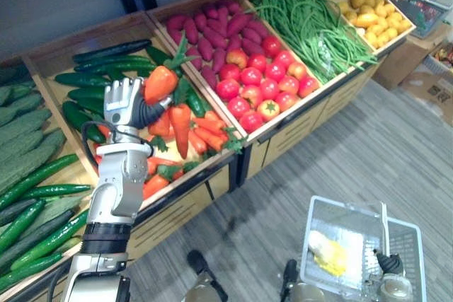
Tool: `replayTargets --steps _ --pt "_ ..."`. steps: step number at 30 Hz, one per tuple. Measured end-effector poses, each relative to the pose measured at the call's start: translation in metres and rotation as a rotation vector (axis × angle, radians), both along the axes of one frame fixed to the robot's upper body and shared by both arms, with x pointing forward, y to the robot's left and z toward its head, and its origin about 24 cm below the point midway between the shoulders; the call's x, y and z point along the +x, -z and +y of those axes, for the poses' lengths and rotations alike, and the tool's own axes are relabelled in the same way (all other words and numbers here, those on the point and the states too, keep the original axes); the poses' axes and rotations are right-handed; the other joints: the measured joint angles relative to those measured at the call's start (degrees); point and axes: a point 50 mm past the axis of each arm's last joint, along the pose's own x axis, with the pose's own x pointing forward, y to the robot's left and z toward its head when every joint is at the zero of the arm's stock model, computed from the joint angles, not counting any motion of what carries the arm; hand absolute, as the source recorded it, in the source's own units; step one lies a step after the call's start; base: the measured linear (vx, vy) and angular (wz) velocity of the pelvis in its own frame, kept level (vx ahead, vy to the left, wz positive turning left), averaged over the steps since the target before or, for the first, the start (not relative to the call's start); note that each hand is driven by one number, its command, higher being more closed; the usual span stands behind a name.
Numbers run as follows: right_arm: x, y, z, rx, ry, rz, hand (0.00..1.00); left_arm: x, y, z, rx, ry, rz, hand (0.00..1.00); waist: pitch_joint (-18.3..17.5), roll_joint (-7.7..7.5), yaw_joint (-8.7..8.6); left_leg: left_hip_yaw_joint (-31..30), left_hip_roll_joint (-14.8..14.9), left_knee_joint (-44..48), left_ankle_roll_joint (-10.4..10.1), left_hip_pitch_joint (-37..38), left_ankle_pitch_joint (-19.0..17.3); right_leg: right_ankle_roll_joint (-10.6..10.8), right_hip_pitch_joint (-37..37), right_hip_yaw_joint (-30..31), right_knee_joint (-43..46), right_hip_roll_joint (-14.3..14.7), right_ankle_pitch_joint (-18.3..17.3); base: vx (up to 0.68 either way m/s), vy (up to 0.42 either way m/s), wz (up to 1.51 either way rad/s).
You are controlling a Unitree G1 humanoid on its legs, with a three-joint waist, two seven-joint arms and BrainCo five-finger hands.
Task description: Pick vegetable in the basket
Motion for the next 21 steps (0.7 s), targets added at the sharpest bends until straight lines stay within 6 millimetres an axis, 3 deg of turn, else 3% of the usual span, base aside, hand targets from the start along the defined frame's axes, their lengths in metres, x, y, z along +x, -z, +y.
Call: replayTargets --steps 7,11,16,21 --pt "0.003 -0.010 -0.013 -0.064 -0.060 -0.002 1.00 -0.009 0.005 -0.027 0.053 0.147 -0.007 1.00 -2.5 0.09 0.00 0.2 -0.2 0.0 -0.1 0.7 -0.2 0.4 0.8 0.2 -0.8 0.0 0.3 0.01 0.001 -0.02" --pt "0.010 -0.028 -0.039 -0.149 -0.107 0.000 1.00 -0.012 0.013 -0.049 0.088 0.265 0.017 1.00 -3.4 0.73 -0.14 0.6 -0.2 0.0 -0.1 1.4 -0.2 0.6 1.1 0.7 -0.8 0.0 0.4 0.02 -0.001 -0.06" --pt "0.036 -0.054 -0.057 -0.248 -0.227 -0.014 1.00 -0.016 0.034 -0.079 0.092 0.430 0.116 1.00 -4.0 1.59 -0.32 3.4 -0.1 0.0 -0.5 3.5 -0.5 0.6 1.0 3.2 -0.4 -0.1 0.4 0.00 0.005 -0.25" --pt "0.067 -0.080 -0.053 -0.313 -0.372 -0.081 1.00 -0.028 0.047 -0.120 0.071 0.630 0.163 1.00 -4.5 2.53 -0.36 7.9 -0.2 0.0 -0.9 6.6 -1.7 0.6 0.6 6.5 0.2 -0.4 0.4 0.01 0.010 -0.35"
